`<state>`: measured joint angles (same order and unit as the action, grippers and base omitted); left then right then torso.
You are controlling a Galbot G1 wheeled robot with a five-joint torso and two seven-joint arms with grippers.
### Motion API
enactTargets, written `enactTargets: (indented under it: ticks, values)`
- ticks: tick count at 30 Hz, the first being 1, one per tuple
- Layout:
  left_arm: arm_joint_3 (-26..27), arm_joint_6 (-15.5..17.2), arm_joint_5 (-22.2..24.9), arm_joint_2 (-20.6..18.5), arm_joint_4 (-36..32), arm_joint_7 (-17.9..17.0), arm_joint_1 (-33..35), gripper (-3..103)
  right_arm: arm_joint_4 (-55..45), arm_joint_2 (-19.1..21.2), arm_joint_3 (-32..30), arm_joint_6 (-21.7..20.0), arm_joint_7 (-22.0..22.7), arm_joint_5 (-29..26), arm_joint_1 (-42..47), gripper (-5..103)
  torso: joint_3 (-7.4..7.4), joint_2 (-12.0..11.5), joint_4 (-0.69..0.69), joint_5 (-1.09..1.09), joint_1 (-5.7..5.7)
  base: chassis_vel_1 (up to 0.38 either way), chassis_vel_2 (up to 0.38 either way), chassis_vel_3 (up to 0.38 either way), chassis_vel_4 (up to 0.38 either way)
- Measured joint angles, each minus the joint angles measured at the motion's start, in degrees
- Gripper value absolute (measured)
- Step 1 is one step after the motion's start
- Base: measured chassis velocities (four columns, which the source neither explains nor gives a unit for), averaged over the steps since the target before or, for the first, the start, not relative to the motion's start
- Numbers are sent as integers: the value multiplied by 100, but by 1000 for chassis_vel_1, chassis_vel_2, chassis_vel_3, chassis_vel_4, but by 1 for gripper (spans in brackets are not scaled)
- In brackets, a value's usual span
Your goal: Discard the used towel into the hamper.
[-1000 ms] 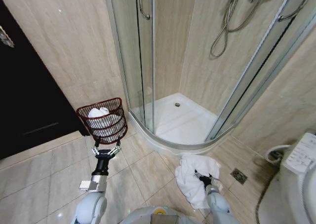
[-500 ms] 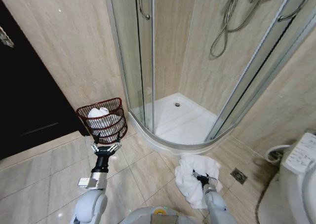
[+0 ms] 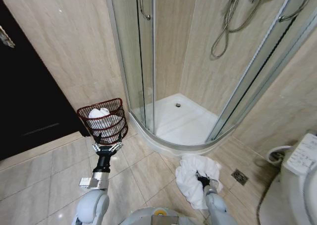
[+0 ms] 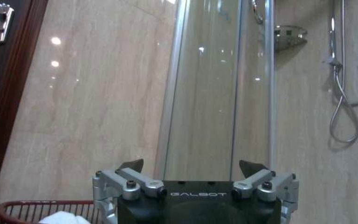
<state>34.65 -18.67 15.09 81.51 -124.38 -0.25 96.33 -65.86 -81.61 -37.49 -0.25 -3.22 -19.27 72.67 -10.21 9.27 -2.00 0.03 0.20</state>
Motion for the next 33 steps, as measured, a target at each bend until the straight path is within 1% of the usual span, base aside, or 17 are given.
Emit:
enactTargets:
  ticks: [3, 5, 6, 7, 8, 10, 15, 17, 20, 22, 24, 27, 29, 30, 31, 32, 33]
  values:
    - [-48, 1, -21, -9, -16, 7, 38, 100, -318, 3, -55, 109, 104, -163, 139, 40, 0, 1, 0, -2, 0, 0, 0, 0, 0]
    - [-54, -45, -14, -44, -34, 35, 56, 100, -452, 32, -47, 595, 291, -135, 191, 32, 0, 1, 0, -1, 0, 0, 0, 0, 0]
    - [-54, -45, -14, -44, -34, 35, 56, 100, -452, 32, -47, 595, 291, -135, 191, 32, 0, 1, 0, -1, 0, 0, 0, 0, 0]
    - [-8, -76, 31, -77, -66, 87, 71, 100, -545, 19, -72, 922, 401, 32, 221, 28, 0, 1, -1, -1, 0, 0, 0, 0, 0]
    - [-8, -76, 31, -77, -66, 87, 71, 100, -545, 19, -72, 922, 401, 32, 221, 28, 0, 1, -1, -1, 0, 0, 0, 0, 0]
    - [94, -87, 126, -115, -136, 147, 79, 100, -1003, 12, -100, 1272, 603, 215, 471, 20, -1, 2, -2, 0, 0, 0, 0, 0, 0]
    - [46, -87, 109, -77, -175, 161, 66, 100, -2215, -80, -90, 1598, 769, 428, 1120, 4, 0, 3, 1, -1, 0, 0, 0, 0, 0]
    - [7, -87, 78, -58, -175, 161, 74, 100, -2463, -96, -90, 1625, 797, 469, 1247, 4, -1, 3, 0, -4, 0, 0, 0, 0, 0]
    - [-97, -87, 5, -26, -175, 162, 72, 100, -2911, -101, -91, 1441, 810, 447, 1497, 1, 0, 4, 0, -5, 0, 0, 0, 0, 0]
    - [-176, -87, -51, -16, -175, 162, 62, 100, -3048, -64, -96, 1112, 727, 428, 1641, -2, -1, 4, 1, -4, 0, 0, 0, 0, 0]
    - [-196, -87, -62, -17, -170, 162, 58, 100, -3009, -47, -89, 1013, 700, 432, 1641, 3, -1, 4, 1, -4, 0, 0, 0, 0, 0]
    - [-229, -84, -80, -30, -106, 162, 27, 100, -2692, -104, -61, 488, 627, 430, 1473, 19, -2, 4, 0, -2, 0, 0, 0, 0, 0]
    - [-233, -84, -81, -36, -99, 162, 25, 100, -2657, -114, -58, 371, 604, 447, 1446, 19, -2, 4, 0, -2, 0, 0, 0, 0, 0]
    - [-239, -79, -79, -54, -86, 162, 24, 100, -2601, -114, -38, 18, 547, 469, 1388, 30, -2, 4, 0, -3, 0, 0, 0, 0, 0]
    - [-239, -77, -73, -65, -78, 162, 20, 100, -2589, -103, -25, -253, 488, 457, 1361, 30, -2, 4, -1, -2, 0, 0, 0, 0, 0]
    - [-239, -77, -73, -65, -78, 162, 20, 100, -2589, -103, -25, -253, 488, 457, 1361, 30, -2, 4, -1, -2, 0, 0, 0, 0, 0]
    - [-233, -75, -66, -77, -65, 163, 13, 100, -2587, -88, -37, -634, 325, 428, 1325, 36, -2, 4, 0, -3, 0, 0, 0, 0, 0]
